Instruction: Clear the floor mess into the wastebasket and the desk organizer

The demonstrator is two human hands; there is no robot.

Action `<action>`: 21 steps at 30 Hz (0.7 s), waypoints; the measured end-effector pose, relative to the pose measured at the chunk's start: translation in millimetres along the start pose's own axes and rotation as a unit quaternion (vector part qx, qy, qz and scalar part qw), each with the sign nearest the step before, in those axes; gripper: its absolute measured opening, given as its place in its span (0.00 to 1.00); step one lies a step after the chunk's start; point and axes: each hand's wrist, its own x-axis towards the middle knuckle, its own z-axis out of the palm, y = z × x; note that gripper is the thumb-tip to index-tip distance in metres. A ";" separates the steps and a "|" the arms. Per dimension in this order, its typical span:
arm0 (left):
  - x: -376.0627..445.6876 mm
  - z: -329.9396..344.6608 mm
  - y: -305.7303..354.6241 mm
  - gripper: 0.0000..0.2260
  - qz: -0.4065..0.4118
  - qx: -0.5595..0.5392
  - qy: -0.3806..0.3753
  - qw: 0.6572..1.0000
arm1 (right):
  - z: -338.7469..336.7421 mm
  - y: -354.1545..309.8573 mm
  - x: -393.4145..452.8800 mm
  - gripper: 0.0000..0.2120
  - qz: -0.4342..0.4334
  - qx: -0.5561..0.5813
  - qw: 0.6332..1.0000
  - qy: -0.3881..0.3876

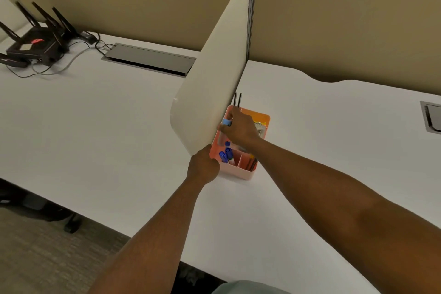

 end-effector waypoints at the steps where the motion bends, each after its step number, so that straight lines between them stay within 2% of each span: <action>1: -1.4 -0.1 -0.6 0.20 -0.005 -0.005 -0.001 1.000 | 1.1 -1.2 -0.6 0.14 -0.003 -0.037 0.999 -0.018; 4: -6.1 -1.4 -1.8 0.22 -0.015 -0.006 -0.007 1.000 | 1.6 -2.9 -3.4 0.13 -0.005 -0.125 0.991 -0.057; 13: -22.7 -10.5 7.5 0.20 0.028 0.019 0.006 0.999 | -3.9 5.1 -42.0 0.15 -0.038 -0.085 0.992 0.085; 16: -33.2 -15.3 16.0 0.17 0.064 0.034 0.014 0.997 | -7.2 11.1 -61.0 0.16 -0.025 -0.091 0.989 0.117; 21: -50.1 -16.1 15.6 0.16 0.108 0.012 0.021 0.994 | -5.1 27.5 -99.9 0.13 -0.054 -0.143 0.976 0.157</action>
